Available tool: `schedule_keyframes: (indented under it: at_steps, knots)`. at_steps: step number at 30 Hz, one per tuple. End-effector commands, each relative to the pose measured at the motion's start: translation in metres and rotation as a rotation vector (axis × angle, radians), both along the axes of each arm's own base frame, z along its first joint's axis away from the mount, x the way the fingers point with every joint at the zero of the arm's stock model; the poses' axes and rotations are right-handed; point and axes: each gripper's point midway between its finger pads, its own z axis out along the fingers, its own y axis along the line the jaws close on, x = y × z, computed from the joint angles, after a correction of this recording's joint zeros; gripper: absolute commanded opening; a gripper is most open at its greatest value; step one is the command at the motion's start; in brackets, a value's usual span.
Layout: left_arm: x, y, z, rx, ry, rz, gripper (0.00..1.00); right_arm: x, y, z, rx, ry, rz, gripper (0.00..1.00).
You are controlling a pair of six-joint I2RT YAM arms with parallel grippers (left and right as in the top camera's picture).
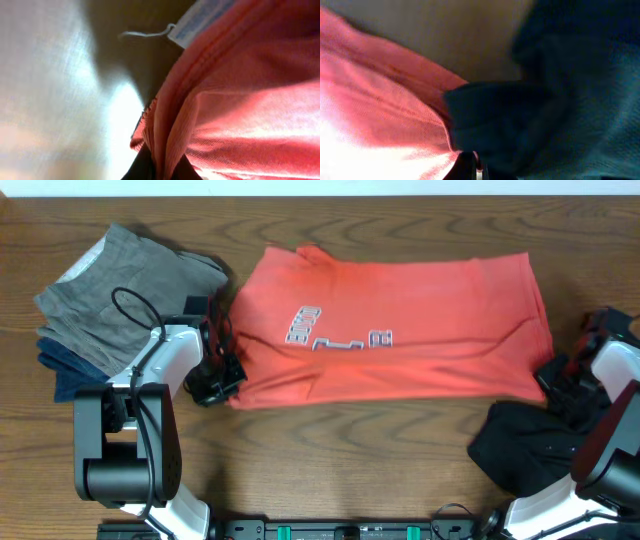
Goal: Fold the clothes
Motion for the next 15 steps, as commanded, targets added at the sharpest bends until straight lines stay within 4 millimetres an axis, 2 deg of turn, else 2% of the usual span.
schedule_keyframes:
  at_steps: [1, 4, 10, 11, 12, 13, 14, 15]
  knots:
    - [-0.014, 0.011, -0.001, 0.054, 0.059, -0.022, 0.06, -0.03, -0.015, -0.005, -0.043, 0.103, -0.052, 0.01]
    - [-0.022, 0.009, 0.005, 0.046, 0.082, -0.02, 0.06, -0.034, -0.015, 0.003, -0.044, 0.101, -0.049, 0.01]
    - [-0.015, 0.009, 0.028, 0.042, -0.008, -0.022, 0.06, -0.015, -0.01, 0.036, -0.066, -0.028, 0.029, 0.02]
    - [-0.014, 0.008, 0.034, 0.041, -0.032, -0.022, 0.09, -0.01, -0.008, 0.042, -0.066, -0.058, 0.042, 0.05]
    - [-0.012, 0.008, 0.038, 0.041, -0.05, -0.022, 0.24, -0.007, -0.007, 0.048, -0.067, -0.085, 0.045, 0.13]
    - [-0.012, 0.008, 0.043, 0.041, -0.068, -0.021, 0.69, -0.002, -0.005, 0.054, -0.066, -0.12, 0.049, 0.34]
    - [-0.012, 0.008, 0.047, 0.041, -0.079, -0.021, 0.92, 0.002, -0.003, 0.06, -0.062, -0.15, 0.054, 0.5]
    - [-0.013, 0.008, 0.051, 0.041, -0.088, -0.02, 0.99, 0.006, -0.001, 0.066, -0.059, -0.182, 0.058, 0.63]
